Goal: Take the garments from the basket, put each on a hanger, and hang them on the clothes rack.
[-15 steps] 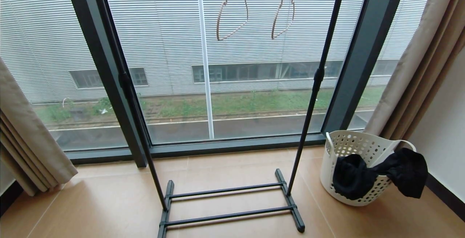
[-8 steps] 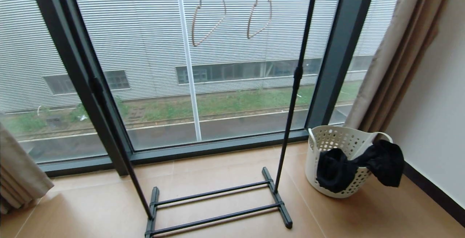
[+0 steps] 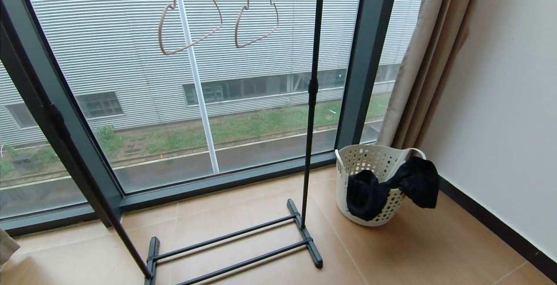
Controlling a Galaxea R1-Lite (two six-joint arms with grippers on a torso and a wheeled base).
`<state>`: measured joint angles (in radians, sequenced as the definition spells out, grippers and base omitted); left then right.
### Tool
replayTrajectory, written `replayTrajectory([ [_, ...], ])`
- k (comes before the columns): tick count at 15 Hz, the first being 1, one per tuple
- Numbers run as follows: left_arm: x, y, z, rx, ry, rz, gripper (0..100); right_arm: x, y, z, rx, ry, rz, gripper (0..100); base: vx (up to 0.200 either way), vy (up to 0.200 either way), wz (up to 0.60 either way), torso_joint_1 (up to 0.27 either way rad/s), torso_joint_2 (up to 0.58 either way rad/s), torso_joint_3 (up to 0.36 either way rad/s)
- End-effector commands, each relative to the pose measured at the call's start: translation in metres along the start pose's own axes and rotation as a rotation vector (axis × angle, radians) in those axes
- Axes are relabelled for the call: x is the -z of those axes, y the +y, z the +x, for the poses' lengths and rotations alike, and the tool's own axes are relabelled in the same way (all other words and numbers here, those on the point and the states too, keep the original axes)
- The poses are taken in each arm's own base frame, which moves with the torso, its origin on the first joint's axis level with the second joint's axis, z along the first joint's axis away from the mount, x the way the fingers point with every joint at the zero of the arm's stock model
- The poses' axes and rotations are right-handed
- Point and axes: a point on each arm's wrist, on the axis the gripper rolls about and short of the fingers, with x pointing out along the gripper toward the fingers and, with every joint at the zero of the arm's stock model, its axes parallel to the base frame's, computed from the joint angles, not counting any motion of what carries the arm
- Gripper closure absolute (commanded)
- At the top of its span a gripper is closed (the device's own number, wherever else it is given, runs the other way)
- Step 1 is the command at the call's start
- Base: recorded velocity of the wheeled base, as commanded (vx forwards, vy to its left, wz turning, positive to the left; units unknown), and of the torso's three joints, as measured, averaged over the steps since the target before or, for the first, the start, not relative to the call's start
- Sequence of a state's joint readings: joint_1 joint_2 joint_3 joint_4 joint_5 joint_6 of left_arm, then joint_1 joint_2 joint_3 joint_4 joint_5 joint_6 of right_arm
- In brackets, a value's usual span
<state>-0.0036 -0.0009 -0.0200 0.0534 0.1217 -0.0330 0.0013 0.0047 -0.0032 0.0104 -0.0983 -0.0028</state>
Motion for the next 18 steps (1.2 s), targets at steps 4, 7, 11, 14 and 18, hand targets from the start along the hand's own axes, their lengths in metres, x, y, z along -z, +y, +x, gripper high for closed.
replayTrajectory([
  [4, 0.0000, 0.0000, 0.0001, 0.000, 0.001, -0.001, 0, -0.0001, 0.0000, 0.0001, 0.003, 0.000, 0.003, 0, 0.000, -0.200, 0.00, 0.002, 0.00, 0.000],
  [7, 0.0000, 0.0000, 0.0001, 0.000, 0.001, -0.001, 0, -0.0001, 0.0000, 0.0001, 0.003, 0.000, 0.003, 0, 0.000, -0.200, 0.00, 0.004, 0.00, 0.004],
  [11, 0.0000, 0.0000, 0.0001, 0.000, 0.001, -0.001, 0, -0.0001, 0.0000, 0.0001, 0.003, 0.000, 0.003, 0, 0.200, 0.000, 0.00, -0.002, 0.00, 0.002],
  [14, 0.0000, 0.0000, 0.0001, 0.000, 0.001, -0.001, 0, 0.0000, 0.0000, 0.0001, 0.003, 0.002, 0.003, 0, 0.200, 0.000, 0.00, 0.001, 0.00, 0.007],
  [18, 0.0000, 0.0000, 0.0001, 0.000, 0.001, -0.001, 0, -0.0001, 0.0000, 0.0001, 0.003, 0.000, 0.003, 0, 0.100, -0.100, 0.00, 0.004, 0.00, 0.001],
])
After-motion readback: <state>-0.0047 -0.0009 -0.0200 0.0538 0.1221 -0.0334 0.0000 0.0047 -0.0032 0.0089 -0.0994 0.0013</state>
